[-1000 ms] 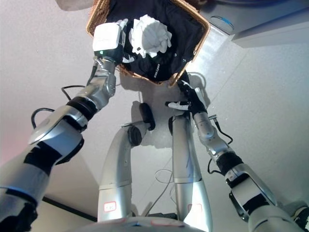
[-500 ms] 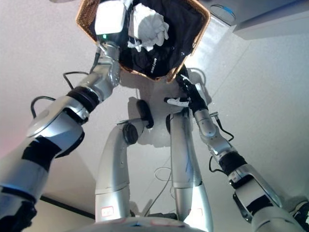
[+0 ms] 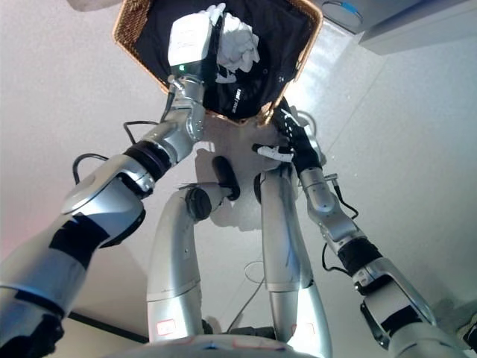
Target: Put the clothes in the basket into the washing machine.
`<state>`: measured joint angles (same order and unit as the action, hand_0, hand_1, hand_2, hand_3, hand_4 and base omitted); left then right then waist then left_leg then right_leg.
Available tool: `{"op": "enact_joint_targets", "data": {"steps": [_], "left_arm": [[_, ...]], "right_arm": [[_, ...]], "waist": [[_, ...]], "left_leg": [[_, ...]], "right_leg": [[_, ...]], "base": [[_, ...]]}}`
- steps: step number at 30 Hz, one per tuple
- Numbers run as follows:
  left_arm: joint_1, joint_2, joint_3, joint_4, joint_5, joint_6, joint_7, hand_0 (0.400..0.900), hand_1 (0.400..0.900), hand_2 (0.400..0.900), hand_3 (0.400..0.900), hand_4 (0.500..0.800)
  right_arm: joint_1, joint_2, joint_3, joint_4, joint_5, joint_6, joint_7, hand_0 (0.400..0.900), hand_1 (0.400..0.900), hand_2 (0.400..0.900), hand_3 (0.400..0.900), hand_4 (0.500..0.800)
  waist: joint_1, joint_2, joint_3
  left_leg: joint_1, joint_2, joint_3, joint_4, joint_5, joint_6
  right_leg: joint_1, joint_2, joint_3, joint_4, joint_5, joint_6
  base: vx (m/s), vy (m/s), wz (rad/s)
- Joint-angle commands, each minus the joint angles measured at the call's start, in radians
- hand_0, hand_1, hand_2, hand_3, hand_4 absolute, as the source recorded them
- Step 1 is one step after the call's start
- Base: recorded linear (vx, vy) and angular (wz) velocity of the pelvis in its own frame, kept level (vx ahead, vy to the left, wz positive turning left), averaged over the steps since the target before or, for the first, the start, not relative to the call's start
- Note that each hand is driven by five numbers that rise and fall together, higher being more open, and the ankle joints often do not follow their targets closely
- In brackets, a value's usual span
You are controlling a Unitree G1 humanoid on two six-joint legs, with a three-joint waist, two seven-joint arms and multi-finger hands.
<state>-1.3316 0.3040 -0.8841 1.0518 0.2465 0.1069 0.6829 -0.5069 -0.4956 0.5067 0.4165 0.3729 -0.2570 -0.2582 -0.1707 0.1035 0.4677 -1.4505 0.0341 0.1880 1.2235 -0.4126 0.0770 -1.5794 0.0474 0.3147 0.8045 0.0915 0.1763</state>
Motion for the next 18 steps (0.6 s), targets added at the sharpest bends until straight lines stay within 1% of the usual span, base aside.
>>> {"op": "enact_joint_targets", "data": {"steps": [1,2,3,4,9,12,14,18], "left_arm": [[-0.018,0.03,0.069,0.033,0.022,-0.006,0.019,0.78,0.78,0.78,0.78,0.728],[-0.018,0.031,0.073,0.042,0.016,-0.009,0.013,0.59,0.59,0.59,0.59,0.614],[-0.017,0.035,0.074,0.045,0.014,-0.009,0.011,0.429,0.429,0.429,0.429,0.518],[-0.018,0.041,0.073,0.05,0.014,-0.012,0.009,0.4,0.4,0.4,0.4,0.5],[-0.009,0.057,0.075,0.051,0.005,-0.019,0.001,0.4,0.4,0.4,0.4,0.5],[0.001,0.067,0.071,0.043,0.006,-0.026,-0.001,0.4,0.4,0.4,0.4,0.5],[0.01,0.067,0.076,0.042,0.002,-0.03,-0.006,0.4,0.4,0.4,0.4,0.5],[0.033,0.065,0.089,0.037,-0.006,-0.045,-0.012,0.4,0.4,0.4,0.4,0.5]], "right_arm": [[0.105,-0.042,0.012,-0.116,0.006,-0.046,-0.005,0.9,0.9,0.9,0.9,0.8],[0.107,-0.044,0.009,-0.117,0.01,-0.049,-0.006,0.9,0.9,0.9,0.9,0.8],[0.108,-0.046,0.007,-0.117,0.012,-0.05,-0.007,0.9,0.9,0.9,0.9,0.8],[0.11,-0.046,0.007,-0.117,0.015,-0.052,-0.006,0.9,0.9,0.9,0.9,0.8],[0.114,-0.048,0.005,-0.118,0.015,-0.054,-0.002,0.9,0.9,0.9,0.9,0.8],[0.111,-0.046,0.011,-0.112,0.012,-0.053,0.0,0.9,0.9,0.9,0.9,0.8],[0.108,-0.041,0.016,-0.105,0.01,-0.054,0.002,0.9,0.9,0.9,0.9,0.8],[0.091,-0.031,0.022,-0.082,0.002,-0.058,0.0,0.9,0.9,0.9,0.9,0.8]], "waist": [[-0.05,0.028,0.02],[-0.051,0.027,0.022],[-0.051,0.027,0.023],[-0.052,0.027,0.023],[-0.051,0.031,0.016],[-0.049,0.032,-0.001],[-0.049,0.033,-0.021],[-0.044,0.036,-0.088]], "left_leg": [[-0.025,-0.005,-0.045,-0.01,0.026,-0.057],[-0.026,-0.004,-0.046,-0.009,0.026,-0.057],[-0.027,-0.004,-0.047,-0.006,0.026,-0.056],[-0.029,-0.003,-0.048,-0.003,0.026,-0.057],[-0.034,0.0,-0.052,0.002,0.029,-0.056],[-0.036,-0.001,-0.052,-0.007,0.035,-0.056],[-0.031,-0.004,-0.049,-0.026,0.042,-0.057],[-0.018,-0.013,-0.047,-0.099,0.065,-0.056]], "right_leg": [[0.009,0.003,-0.109,0.185,-0.171,-0.048],[0.009,0.002,-0.112,0.185,-0.173,-0.048],[0.009,0.002,-0.116,0.188,-0.173,-0.049],[0.009,0.002,-0.117,0.19,-0.172,-0.049],[0.009,0.003,-0.128,0.19,-0.169,-0.05],[0.009,0.0,-0.131,0.179,-0.16,-0.05],[0.009,-0.002,-0.132,0.165,-0.153,-0.052],[0.009,-0.012,-0.122,0.101,-0.129,-0.055]], "base": [[-0.02,-0.017,-0.03],[0.0,0.0,0.0],[0.0,0.0,0.0],[0.0,0.0,0.0],[0.0,0.0,0.0],[0.0,-0.001,0.01],[0.01,-0.003,0.05],[0.04,-0.003,0.05]]}}
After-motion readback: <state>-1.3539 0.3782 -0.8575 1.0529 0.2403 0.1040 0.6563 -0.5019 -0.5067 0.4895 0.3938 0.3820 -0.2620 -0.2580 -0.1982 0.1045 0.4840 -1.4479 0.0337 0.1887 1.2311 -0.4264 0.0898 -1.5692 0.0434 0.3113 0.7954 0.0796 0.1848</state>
